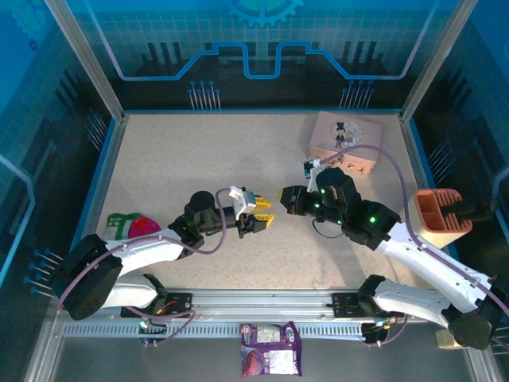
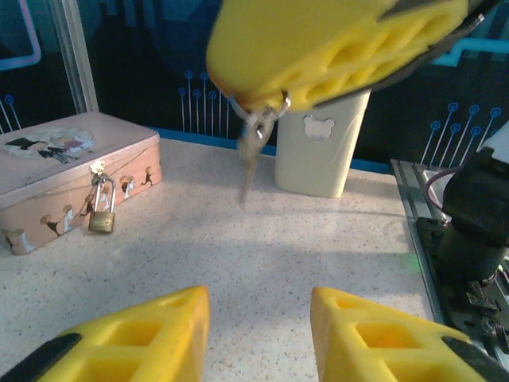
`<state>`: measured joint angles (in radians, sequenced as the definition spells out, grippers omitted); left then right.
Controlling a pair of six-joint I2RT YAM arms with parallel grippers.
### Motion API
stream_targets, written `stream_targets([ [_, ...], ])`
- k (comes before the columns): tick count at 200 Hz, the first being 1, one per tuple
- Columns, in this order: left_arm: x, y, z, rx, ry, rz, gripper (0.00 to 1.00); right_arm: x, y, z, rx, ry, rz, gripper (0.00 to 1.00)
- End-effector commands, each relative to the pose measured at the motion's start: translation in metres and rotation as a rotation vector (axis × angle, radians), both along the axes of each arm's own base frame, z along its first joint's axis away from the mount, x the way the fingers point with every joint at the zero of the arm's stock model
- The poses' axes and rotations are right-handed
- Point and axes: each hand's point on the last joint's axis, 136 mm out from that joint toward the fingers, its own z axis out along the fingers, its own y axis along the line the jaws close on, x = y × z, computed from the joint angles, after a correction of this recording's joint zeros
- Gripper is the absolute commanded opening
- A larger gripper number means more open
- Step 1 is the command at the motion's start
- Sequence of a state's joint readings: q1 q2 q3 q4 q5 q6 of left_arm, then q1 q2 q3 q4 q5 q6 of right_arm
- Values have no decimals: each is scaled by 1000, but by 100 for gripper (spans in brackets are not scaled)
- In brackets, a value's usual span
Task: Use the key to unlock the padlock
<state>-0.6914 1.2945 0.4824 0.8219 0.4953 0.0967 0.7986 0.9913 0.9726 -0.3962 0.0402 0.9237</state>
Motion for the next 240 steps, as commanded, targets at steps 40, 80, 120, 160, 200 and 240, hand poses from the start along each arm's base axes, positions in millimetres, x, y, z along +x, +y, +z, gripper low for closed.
stream_targets([
  [40, -6, -7, 26, -38, -156, -58, 34, -11, 11, -1, 14, 7, 41, 0],
  [80, -7, -6, 26, -43, -163, -58, 27, -11, 15, -2, 12, 9, 46, 0],
  [120, -10, -7, 27, -41, -163, -74, 19, -11, 17, -4, 15, 15, 47, 0],
  [160, -9, -7, 27, -39, -164, -71, 13, -11, 17, -4, 15, 15, 44, 0],
  [200, -8, -5, 29, -40, -171, -58, 6, -11, 15, -8, 9, 18, 34, 0],
  [240, -1, -3, 29, -18, -195, -11, 0, -10, 10, -8, -3, 11, 21, 4],
])
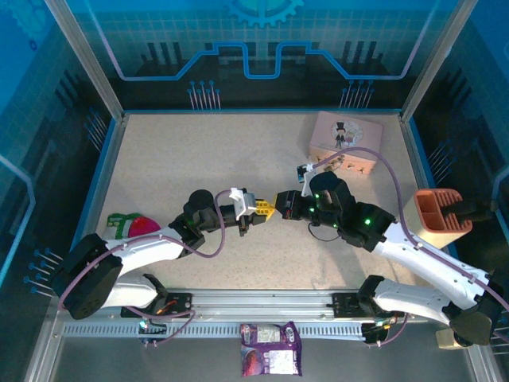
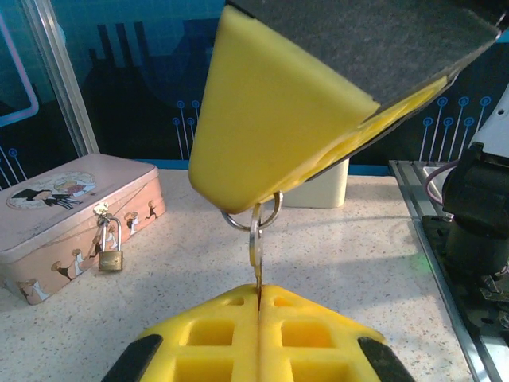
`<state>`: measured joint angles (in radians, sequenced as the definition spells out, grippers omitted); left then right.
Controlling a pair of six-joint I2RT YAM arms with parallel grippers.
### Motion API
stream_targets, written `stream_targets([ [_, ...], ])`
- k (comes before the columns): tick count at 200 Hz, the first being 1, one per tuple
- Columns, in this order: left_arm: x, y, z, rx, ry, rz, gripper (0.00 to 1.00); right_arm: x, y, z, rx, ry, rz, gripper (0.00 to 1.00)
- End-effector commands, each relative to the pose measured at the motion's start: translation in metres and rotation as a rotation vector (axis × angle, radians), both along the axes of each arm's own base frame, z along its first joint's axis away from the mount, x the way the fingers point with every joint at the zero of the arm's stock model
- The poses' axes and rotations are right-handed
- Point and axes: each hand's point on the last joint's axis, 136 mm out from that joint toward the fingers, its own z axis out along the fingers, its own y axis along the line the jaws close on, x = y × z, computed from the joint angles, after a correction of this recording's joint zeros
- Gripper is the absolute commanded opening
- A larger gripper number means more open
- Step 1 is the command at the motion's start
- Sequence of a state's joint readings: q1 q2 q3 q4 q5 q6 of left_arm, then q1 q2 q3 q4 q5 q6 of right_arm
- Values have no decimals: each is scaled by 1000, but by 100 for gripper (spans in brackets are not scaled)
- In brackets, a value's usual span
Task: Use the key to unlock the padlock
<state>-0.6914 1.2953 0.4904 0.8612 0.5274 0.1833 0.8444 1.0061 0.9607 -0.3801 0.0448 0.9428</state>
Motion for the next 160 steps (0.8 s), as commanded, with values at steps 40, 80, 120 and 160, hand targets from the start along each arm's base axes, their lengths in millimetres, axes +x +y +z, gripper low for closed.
stream_targets([
  [40, 45, 5, 5, 212, -148, 197, 0, 3, -42, 1, -85, -46, -110, 40],
  [80, 54, 0, -9, 541, -350, 86, 0, 0, -75, -9, -6, -28, -213, 49],
  [120, 48, -6, -10, 754, -687, -47, 0, -8, -86, -21, 160, -1, -296, 50],
  [160, 48, -15, -9, 875, -897, -85, 0, -11, -81, -26, 356, 31, -316, 50],
])
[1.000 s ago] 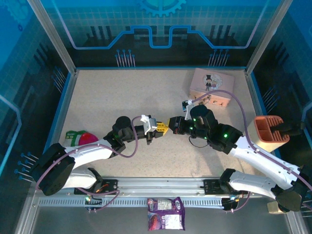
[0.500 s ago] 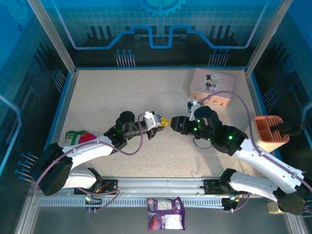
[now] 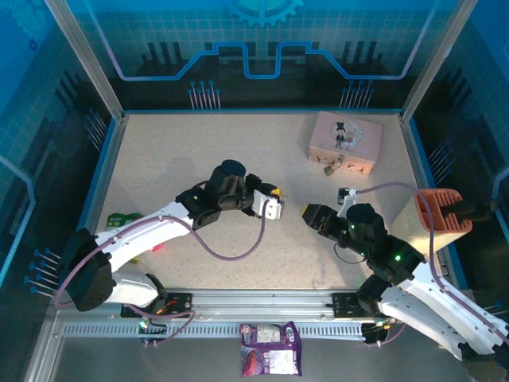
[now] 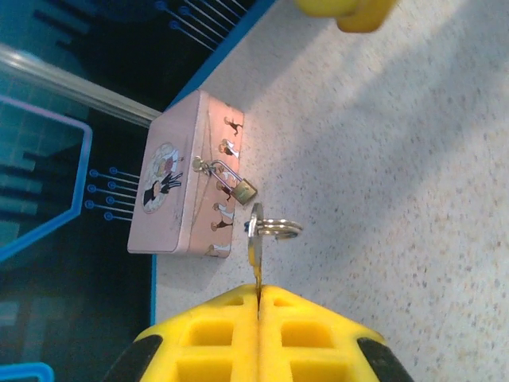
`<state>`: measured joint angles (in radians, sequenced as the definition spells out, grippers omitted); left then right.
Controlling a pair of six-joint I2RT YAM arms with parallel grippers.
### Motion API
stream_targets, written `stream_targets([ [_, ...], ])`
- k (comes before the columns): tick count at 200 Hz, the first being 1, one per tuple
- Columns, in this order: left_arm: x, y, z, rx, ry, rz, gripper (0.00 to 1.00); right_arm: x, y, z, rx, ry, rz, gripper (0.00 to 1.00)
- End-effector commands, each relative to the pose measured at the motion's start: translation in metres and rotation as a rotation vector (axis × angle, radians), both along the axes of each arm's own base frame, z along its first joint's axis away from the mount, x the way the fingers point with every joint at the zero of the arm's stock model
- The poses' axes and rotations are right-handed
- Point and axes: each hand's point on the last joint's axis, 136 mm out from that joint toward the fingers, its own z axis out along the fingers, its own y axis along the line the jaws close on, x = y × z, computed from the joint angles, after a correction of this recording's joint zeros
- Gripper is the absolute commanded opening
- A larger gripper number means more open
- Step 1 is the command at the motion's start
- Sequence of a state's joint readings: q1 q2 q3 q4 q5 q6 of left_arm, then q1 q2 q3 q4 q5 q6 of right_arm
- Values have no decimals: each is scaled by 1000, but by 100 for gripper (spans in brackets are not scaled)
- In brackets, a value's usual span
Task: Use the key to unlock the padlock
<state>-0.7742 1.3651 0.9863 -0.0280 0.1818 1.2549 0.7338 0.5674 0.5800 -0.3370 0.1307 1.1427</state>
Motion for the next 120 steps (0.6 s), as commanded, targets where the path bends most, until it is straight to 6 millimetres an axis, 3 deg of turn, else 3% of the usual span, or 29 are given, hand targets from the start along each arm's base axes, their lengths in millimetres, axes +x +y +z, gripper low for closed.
stream_targets([
  [1, 1, 0, -6, 169, -174, -67, 0, 6, 5, 18, 188, -21, -45, 50],
  [27, -1, -8, -9, 189, -257, -79, 0, 8, 14, 18, 275, -10, -41, 50],
  [47, -2, -14, -12, 185, -304, -79, 0, 8, 21, 22, 307, -18, -24, 41],
  [120, -12, -34, -7, 116, -347, -100, 0, 10, 32, 12, 351, 45, -42, 37],
])
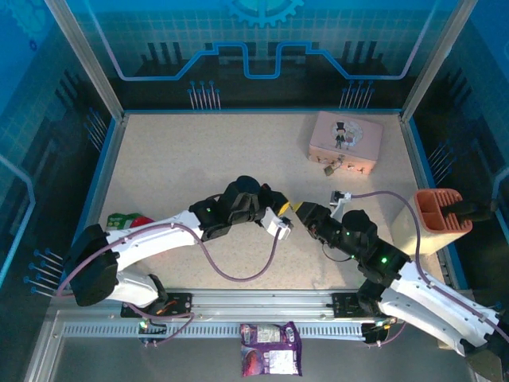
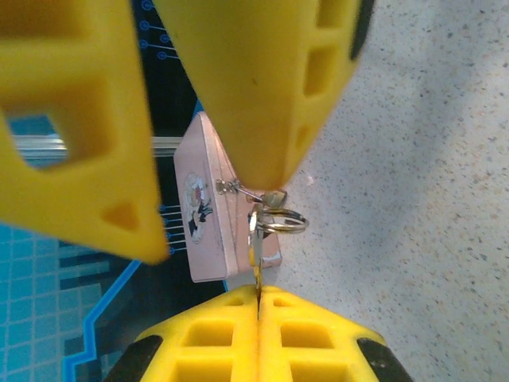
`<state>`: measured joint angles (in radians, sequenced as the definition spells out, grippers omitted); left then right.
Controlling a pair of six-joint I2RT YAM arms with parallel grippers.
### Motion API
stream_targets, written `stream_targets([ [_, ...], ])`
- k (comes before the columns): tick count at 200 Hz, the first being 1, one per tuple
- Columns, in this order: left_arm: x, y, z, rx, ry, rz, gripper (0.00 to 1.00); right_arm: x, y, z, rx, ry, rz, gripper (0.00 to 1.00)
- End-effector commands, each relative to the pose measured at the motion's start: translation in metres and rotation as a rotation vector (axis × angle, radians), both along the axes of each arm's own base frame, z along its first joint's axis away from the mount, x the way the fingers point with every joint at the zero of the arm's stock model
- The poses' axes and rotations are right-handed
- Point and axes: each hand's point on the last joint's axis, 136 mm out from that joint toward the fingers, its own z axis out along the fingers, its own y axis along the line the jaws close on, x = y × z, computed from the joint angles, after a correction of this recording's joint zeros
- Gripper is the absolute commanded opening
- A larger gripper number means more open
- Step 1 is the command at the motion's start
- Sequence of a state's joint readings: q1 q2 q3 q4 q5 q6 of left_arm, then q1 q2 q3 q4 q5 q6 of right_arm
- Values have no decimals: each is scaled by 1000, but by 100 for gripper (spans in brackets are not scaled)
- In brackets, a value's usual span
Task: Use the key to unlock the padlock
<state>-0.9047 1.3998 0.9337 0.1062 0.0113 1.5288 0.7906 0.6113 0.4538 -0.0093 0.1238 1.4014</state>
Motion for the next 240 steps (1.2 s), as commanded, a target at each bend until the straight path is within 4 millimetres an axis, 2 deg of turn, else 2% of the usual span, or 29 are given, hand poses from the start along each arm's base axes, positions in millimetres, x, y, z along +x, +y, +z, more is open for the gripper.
stream_targets([
  [1, 2, -7, 5, -26, -46, -7, 0, 2, 2, 8, 59, -4, -22, 37],
  [73, -2, -8, 4, -64, -29, -2, 0, 3, -4, 3, 78, 1, -56, 27],
  [137, -6, -11, 6, -105, -31, -1, 0, 5, -4, 7, 81, -13, -60, 23],
  [213, -5, -12, 8, -152, -34, 17, 0, 5, -4, 7, 74, -18, -60, 6],
  [240, -7, -12, 17, -232, -1, 28, 12, 5, -8, 6, 38, -29, -70, 0],
])
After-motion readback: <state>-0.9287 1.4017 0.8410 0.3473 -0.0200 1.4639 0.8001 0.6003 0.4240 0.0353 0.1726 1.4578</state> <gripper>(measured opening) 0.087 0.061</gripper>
